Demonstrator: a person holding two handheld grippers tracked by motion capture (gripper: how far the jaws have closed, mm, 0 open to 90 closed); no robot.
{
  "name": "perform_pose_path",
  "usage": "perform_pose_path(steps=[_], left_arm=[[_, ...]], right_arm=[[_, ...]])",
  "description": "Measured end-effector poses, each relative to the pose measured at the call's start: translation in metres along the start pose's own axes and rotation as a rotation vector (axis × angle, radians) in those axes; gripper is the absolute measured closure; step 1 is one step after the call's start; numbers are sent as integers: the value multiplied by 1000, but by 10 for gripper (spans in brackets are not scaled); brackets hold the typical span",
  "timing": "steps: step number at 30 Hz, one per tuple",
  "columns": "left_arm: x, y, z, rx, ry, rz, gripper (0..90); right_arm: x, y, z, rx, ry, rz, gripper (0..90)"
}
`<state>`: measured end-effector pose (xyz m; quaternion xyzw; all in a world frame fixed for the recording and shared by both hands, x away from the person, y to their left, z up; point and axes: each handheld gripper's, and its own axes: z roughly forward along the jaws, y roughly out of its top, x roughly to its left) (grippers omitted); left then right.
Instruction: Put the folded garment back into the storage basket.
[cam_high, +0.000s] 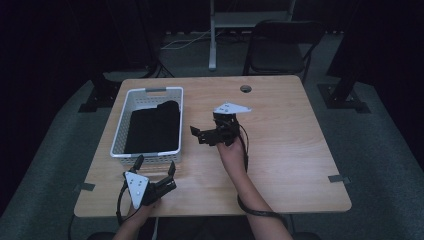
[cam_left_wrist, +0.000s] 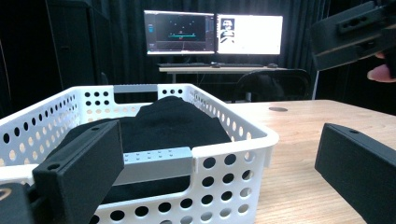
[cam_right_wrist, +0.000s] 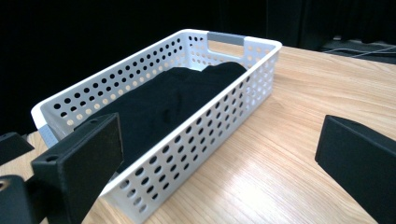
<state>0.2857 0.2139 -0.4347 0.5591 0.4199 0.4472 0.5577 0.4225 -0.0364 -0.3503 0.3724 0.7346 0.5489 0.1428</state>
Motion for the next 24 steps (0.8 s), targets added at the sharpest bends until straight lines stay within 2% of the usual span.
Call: perform_pose_path(steps=[14,20,24], left_arm=[[0,0,0,1,0,3,24],[0,0,0,0,2,2,24],[0,0,0,-1,3,1,24]], right_arm=[[-11,-16,-32,-18,-45,3,9],[-16,-24,-43,-24,-54,28,10],[-17,-32,-50,-29,-67,29,9]])
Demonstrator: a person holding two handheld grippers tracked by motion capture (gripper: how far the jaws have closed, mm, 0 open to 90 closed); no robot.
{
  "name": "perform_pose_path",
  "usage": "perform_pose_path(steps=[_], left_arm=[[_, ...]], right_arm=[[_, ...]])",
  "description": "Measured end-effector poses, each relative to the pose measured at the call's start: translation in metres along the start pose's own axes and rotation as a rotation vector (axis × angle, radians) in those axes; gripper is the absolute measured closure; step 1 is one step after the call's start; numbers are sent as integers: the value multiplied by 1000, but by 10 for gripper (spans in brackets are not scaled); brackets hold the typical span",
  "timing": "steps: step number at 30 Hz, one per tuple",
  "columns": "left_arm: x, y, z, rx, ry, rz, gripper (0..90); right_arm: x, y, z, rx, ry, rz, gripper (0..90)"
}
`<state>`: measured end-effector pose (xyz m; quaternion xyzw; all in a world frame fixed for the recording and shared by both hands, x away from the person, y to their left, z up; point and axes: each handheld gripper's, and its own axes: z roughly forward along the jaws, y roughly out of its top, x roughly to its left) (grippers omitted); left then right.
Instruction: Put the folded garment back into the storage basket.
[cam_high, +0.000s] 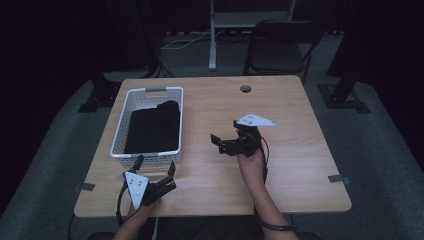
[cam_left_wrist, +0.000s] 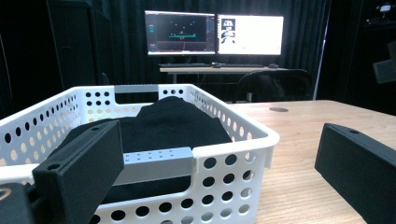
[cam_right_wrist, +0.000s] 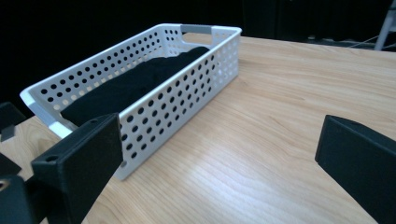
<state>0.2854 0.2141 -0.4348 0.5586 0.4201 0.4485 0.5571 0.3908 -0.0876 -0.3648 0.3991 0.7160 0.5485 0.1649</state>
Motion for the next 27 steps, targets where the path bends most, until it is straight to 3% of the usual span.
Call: perform_pose_path(steps=[18,27], left_arm=[[0,0,0,1,4,0,24],[0,0,0,1,6,0,24]], right_arm=[[-26,-37,-32,27,-62,47,9],[-31,-47,-44,31,-72,58,10]])
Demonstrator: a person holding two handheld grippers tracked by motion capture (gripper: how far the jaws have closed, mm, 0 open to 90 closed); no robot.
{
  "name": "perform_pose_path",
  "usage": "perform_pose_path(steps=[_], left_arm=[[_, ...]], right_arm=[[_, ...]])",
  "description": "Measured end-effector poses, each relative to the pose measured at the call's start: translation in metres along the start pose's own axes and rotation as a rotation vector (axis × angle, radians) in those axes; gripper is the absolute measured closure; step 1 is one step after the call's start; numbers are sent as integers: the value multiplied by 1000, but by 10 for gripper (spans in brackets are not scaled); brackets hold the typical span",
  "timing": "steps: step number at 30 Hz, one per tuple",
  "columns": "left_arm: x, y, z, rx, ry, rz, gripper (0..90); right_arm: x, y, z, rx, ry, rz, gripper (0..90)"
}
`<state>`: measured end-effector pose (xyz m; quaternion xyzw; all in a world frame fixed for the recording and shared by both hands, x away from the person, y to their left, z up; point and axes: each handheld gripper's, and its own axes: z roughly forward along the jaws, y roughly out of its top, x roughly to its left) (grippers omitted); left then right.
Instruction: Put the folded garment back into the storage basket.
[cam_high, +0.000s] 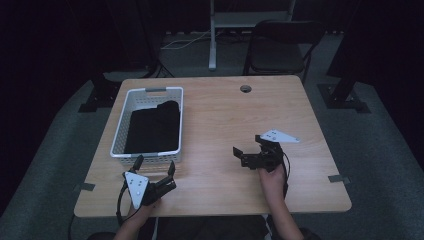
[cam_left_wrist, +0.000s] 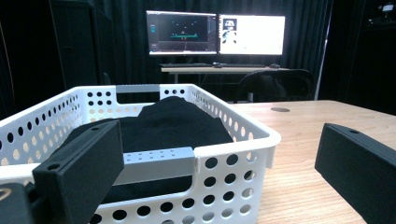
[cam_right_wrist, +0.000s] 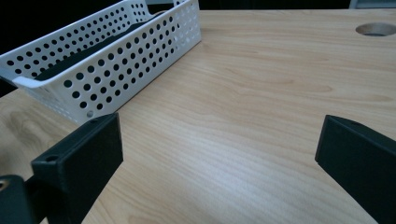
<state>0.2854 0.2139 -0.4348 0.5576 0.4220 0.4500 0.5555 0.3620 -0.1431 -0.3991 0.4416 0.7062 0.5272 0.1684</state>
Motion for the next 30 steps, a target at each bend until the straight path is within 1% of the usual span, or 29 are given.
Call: perform_pose_path(steps=[4,6,11,14,19,22,25,27,30], left_arm=[[0,0,0,-2,3,1,24],[0,0,0,-1,3,0,24],[0,0,0,-1,3,0,24],[0,0,0,0,3,0,24],[0,0,0,-1,3,0,24],[0,0,0,-1,3,0,24],[0,0,0,-1,3,0,24],[0,0,0,-1,3,1,24],[0,0,0,-2,3,1,24]], right_arm=[[0,-8,-5,10,-2,5,9],[0,-11,-8,18,-3,0,9],[-3,-19,-13,20,-9,14,9],[-6,-26,-15,28,-11,35,9],[-8,-32,-20,38,-18,46,9],[-9,-34,-23,40,-24,51,9],[-11,-38,-24,53,-32,53,9],[-11,-40,-26,61,-48,48,9],[-11,-43,-29,68,-61,48,9]])
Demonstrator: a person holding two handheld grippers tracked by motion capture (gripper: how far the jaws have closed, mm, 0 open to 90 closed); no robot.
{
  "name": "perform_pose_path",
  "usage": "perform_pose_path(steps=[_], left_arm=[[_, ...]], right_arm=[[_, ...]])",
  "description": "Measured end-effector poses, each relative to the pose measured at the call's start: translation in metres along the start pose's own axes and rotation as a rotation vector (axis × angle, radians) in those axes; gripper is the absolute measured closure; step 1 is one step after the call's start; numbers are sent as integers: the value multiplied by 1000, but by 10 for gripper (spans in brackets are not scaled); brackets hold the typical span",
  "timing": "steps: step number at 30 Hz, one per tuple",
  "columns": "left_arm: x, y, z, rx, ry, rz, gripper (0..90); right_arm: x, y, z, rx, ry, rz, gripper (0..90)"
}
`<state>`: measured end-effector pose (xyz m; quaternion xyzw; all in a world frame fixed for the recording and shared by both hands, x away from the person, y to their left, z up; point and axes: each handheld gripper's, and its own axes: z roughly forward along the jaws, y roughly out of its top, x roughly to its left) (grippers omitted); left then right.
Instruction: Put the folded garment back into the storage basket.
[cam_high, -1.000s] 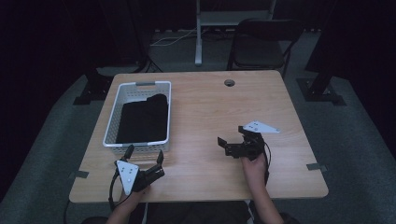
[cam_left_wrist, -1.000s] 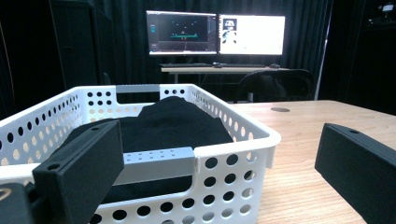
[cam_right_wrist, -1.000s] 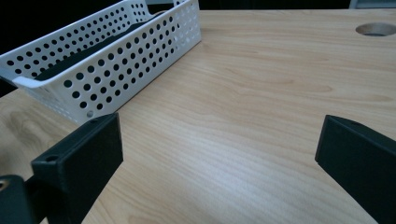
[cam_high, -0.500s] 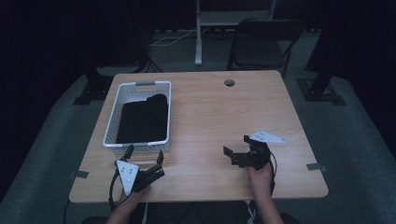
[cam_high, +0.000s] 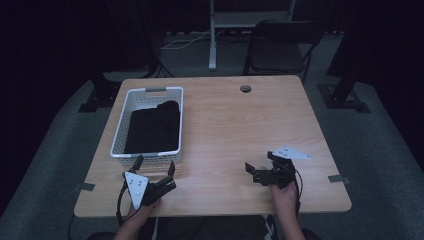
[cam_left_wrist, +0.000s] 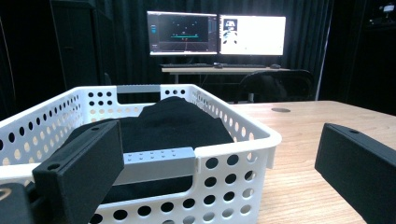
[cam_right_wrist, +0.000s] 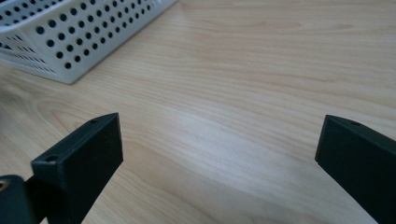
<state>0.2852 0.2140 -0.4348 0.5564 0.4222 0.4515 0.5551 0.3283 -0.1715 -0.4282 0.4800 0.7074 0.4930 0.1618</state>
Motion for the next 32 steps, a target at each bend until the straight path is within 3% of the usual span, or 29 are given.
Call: perform_pose_path(steps=[8,13,15,22,32], left_arm=[[0,0,0,-1,0,-1,24],[0,0,0,-3,0,-2,24],[0,0,0,0,0,-1,24],[0,0,0,1,0,-1,24],[0,0,0,0,-1,-1,24]], right_arm=[[-7,-4,-2,-16,-12,42,9],[2,-4,3,7,-52,-32,10],[3,-4,3,11,-60,-41,10],[0,-4,1,2,-47,-8,9],[0,-4,1,1,-50,-7,9]])
